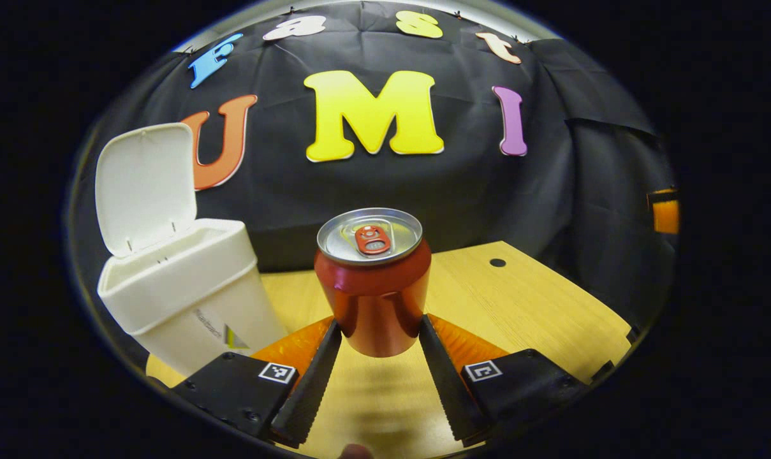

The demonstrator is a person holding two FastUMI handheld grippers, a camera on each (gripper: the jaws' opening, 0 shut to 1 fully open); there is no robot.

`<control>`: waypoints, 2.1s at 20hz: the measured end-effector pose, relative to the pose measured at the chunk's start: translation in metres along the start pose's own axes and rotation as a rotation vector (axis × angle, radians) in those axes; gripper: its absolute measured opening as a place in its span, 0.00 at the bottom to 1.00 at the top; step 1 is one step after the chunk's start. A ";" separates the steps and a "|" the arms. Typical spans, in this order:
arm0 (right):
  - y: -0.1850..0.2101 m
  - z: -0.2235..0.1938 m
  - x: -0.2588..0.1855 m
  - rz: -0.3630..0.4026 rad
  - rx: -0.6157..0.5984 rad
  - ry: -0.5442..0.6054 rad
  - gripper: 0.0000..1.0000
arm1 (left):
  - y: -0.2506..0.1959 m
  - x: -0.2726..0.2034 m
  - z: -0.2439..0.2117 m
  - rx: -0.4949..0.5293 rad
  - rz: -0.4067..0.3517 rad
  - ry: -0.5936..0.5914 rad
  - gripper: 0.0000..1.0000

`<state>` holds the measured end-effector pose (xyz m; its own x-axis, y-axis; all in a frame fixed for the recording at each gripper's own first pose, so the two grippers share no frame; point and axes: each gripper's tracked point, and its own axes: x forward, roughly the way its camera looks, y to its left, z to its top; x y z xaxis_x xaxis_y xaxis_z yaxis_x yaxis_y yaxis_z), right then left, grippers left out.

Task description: Press the lid of the desktop garbage bin to open it, pick up the crumpled paper on the desktop and throw it into the bin, then pick up the pop can on the desktop and drop it into the bin, and finally close the garbage bin lid.

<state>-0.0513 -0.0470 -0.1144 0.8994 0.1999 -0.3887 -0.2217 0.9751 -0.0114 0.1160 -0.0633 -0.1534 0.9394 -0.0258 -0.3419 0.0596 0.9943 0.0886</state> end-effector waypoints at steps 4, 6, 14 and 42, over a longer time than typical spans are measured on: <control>0.015 0.011 0.004 0.026 -0.001 -0.032 0.95 | 0.056 -0.015 0.054 -0.059 0.119 -0.061 0.81; 0.021 0.012 0.010 0.035 0.016 -0.030 0.95 | 0.088 -0.017 0.073 -0.060 0.180 -0.087 0.81; 0.046 0.021 0.036 0.054 0.068 -0.015 0.95 | 0.199 -0.014 0.078 -0.082 0.382 -0.070 0.81; 0.070 0.069 0.053 0.173 0.132 -0.039 0.95 | 0.287 -0.085 0.244 -0.237 0.833 -0.360 0.90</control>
<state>0.0063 0.0385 -0.0722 0.8665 0.3669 -0.3385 -0.3255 0.9294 0.1742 0.1358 0.1993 0.1289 0.6986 0.7130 0.0601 -0.7126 0.7009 -0.0316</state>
